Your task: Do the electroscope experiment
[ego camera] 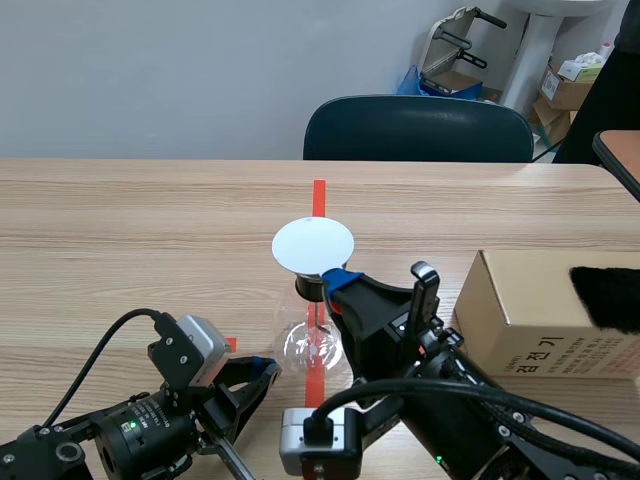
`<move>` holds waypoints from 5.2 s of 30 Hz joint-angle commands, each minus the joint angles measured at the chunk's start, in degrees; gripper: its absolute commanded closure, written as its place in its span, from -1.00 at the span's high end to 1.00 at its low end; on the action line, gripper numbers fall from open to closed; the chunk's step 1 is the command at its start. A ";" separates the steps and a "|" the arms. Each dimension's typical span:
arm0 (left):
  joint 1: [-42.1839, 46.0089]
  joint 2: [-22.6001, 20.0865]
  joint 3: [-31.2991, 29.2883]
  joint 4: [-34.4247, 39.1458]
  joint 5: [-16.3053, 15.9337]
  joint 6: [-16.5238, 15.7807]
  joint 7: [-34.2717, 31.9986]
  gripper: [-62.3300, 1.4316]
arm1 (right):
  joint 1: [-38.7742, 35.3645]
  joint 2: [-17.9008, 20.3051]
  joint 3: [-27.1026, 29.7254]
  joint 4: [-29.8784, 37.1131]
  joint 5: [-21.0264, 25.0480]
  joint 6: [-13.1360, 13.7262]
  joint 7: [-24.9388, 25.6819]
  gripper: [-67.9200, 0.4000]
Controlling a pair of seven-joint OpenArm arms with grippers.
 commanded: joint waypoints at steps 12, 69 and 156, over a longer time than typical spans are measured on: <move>-0.15 0.15 -0.48 0.63 -0.13 0.94 -1.01 -0.86 | 0.55 0.28 -0.11 1.11 -0.22 -0.81 -0.42 -0.96; -0.15 0.15 -0.48 0.63 -0.13 0.92 -2.12 -0.86 | 0.52 0.13 -0.13 1.14 -0.20 -1.01 -13.22 -0.96; -0.15 0.15 -0.48 0.63 -0.15 0.92 -2.25 -0.86 | 0.52 0.13 -0.11 1.29 -0.02 -1.01 -32.96 -0.96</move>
